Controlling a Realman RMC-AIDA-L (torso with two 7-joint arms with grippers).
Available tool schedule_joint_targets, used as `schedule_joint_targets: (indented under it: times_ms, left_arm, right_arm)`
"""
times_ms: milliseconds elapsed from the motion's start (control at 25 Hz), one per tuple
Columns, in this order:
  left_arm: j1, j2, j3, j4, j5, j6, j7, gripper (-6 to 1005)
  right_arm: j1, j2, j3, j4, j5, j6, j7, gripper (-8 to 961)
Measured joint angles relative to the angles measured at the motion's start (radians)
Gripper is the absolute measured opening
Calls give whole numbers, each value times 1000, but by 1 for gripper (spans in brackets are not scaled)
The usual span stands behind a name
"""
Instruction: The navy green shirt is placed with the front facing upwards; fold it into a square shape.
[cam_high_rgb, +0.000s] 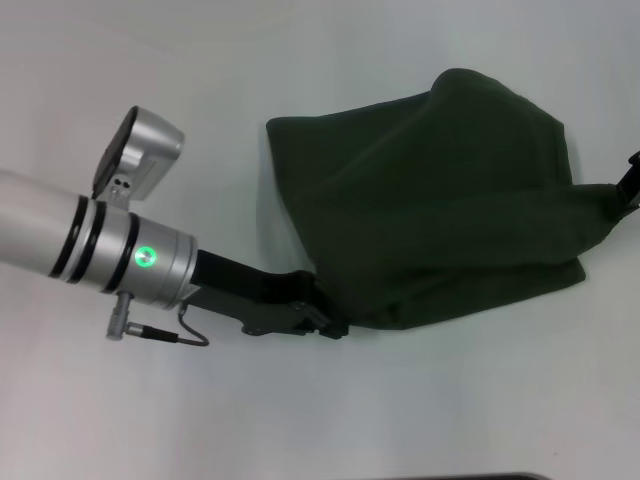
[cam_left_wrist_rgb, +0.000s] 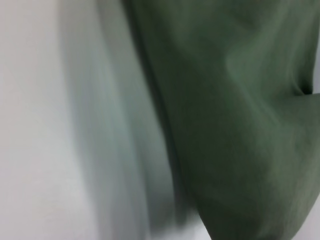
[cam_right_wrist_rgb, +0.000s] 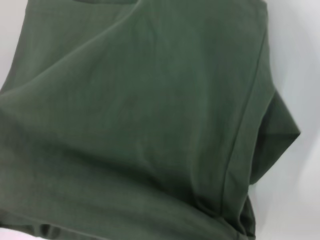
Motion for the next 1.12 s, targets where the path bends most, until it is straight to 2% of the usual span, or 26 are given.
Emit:
schedule_joint_targets:
  times_ms: [480, 760, 1120]
  left_arm:
    - [31, 22, -2, 3, 4, 2, -2, 33]
    - [33, 23, -6, 4, 3, 3, -3, 32]
    - [60, 49, -90, 4, -4, 40, 12, 58]
  right_arm:
    - [-1, 1, -7, 9, 0, -5, 0, 23]
    - [-1, 6, -10, 15, 0, -6, -7, 22]
    - [1, -3, -8, 37, 0, -13, -12, 26]
